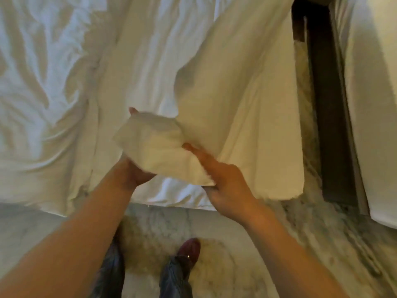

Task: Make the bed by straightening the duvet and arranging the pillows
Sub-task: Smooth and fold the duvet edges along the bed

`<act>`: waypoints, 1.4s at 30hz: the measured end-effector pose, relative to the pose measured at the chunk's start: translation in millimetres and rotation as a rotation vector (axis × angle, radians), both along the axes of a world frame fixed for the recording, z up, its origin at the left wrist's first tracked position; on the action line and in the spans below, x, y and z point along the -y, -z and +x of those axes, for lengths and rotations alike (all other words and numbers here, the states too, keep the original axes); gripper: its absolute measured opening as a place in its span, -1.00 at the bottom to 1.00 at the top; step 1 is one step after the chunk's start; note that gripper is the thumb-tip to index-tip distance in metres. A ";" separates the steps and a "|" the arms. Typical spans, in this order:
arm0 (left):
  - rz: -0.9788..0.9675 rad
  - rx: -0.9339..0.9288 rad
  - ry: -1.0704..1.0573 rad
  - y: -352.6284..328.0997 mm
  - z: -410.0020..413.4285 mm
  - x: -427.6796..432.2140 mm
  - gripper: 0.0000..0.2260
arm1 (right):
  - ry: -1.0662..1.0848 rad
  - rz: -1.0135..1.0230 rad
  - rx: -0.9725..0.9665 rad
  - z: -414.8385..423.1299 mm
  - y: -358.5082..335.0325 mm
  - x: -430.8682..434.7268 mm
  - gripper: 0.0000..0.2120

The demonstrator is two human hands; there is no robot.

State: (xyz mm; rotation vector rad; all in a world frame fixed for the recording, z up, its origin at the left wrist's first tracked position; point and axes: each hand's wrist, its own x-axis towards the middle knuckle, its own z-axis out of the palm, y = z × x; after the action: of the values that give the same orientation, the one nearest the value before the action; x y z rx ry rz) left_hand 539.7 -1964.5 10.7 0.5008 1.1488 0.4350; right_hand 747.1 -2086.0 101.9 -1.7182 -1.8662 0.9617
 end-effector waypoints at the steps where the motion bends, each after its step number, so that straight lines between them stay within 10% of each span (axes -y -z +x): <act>1: 0.091 -0.082 0.076 -13.6 -10.7 -7.9 -0.57 | -0.131 -0.057 0.152 -14.2 18.5 2.9 -0.12; 8: 0.198 -0.370 0.280 -23.3 -25.1 -13.0 -0.74 | -0.168 -0.109 0.391 -54.4 73.4 20.2 -0.34; 11: 0.173 -0.327 0.167 -17.4 -38.1 -4.6 -0.69 | 0.551 0.013 -0.201 -82.0 74.6 64.6 -0.59; 14: 0.220 -0.273 0.083 -17.8 -53.1 -7.8 -0.64 | 1.276 -0.270 -0.949 -100.9 80.4 77.2 -0.25; 16: 0.270 -0.274 0.066 -28.2 -60.7 -7.3 -0.62 | 1.335 -0.434 -1.440 -99.8 80.8 65.0 -0.14; 20: 0.442 -0.300 0.014 -58.4 -93.9 -20.0 -0.67 | 1.316 -0.201 -1.763 -82.4 80.1 22.7 -0.32; 28: 0.436 -0.700 0.051 -1.5 -194.8 -27.6 -0.52 | 1.324 -0.314 -1.610 -142.8 113.6 17.3 -0.48; 34: 0.463 -0.753 0.145 29.0 -196.4 -39.2 -0.43 | 1.413 -0.167 -1.570 -97.0 117.8 30.5 -0.26; 42: 0.507 -0.735 0.136 31.6 -190.4 -36.4 -0.55 | 1.736 -0.115 -1.331 -89.0 125.6 60.8 -0.60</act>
State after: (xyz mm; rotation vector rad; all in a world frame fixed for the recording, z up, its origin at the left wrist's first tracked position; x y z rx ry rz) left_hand 349.3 -1928.1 -20.9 1.2435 1.6982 0.4354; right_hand 658.1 -2146.8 -23.7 -1.3041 0.5830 0.8422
